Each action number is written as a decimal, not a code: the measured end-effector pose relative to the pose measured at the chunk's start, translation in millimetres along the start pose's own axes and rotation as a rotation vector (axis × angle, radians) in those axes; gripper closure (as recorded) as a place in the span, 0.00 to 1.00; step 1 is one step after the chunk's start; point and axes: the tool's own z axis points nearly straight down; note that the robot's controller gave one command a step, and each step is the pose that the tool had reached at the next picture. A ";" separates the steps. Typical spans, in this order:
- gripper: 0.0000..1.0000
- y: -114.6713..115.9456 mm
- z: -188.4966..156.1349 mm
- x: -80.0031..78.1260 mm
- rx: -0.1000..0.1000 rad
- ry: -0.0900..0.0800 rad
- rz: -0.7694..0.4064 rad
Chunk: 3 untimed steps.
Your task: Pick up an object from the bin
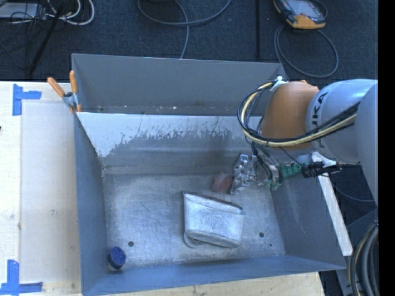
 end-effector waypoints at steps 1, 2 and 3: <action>1.00 18.6 -160.3 5.6 -0.002 -0.001 0.156; 0.00 18.3 -155.1 7.1 0.001 0.007 0.154; 0.00 52.4 -28.7 36.8 0.002 0.015 0.333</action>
Offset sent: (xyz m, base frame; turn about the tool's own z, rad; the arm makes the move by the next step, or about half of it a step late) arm -0.0056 0.0188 0.1553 0.1574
